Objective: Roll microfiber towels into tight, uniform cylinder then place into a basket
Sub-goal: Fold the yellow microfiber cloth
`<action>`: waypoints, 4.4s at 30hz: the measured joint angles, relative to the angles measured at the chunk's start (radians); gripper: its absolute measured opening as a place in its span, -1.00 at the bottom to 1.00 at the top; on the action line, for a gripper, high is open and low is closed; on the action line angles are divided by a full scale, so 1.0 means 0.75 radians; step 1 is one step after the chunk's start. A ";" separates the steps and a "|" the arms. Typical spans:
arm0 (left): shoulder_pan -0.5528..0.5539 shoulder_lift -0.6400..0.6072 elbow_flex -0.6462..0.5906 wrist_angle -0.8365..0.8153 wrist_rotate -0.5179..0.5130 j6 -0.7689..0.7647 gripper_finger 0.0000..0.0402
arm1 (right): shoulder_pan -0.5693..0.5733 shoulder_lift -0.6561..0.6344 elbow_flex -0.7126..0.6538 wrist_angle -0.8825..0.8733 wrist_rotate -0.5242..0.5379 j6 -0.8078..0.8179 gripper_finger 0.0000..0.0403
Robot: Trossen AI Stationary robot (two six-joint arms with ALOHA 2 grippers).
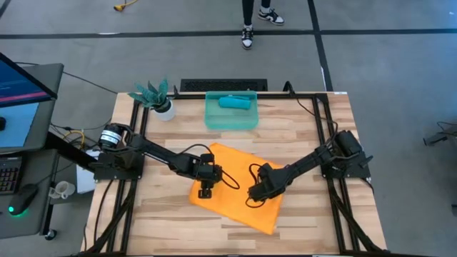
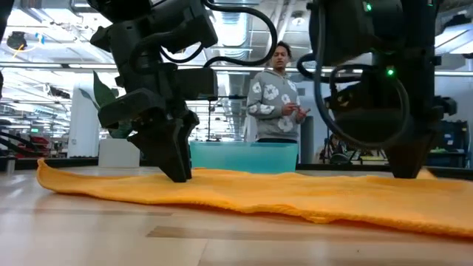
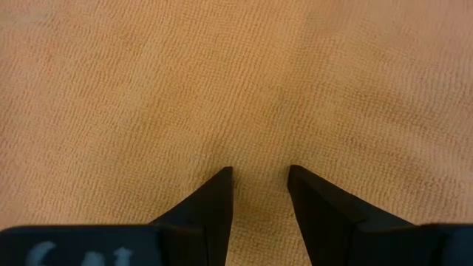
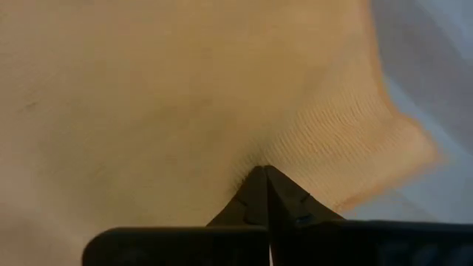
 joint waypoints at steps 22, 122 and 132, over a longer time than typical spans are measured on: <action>0.000 0.003 0.110 -0.368 -0.026 0.111 -0.36 | -0.283 -0.002 -0.060 -0.017 0.067 -0.433 -0.96; -0.669 -0.500 -0.318 0.146 -0.478 -0.261 0.24 | 0.515 0.002 0.218 0.590 0.525 -0.844 0.03; -0.703 -0.500 -0.467 0.247 -0.477 -0.431 0.24 | 0.567 0.003 0.213 0.503 0.493 -0.767 0.02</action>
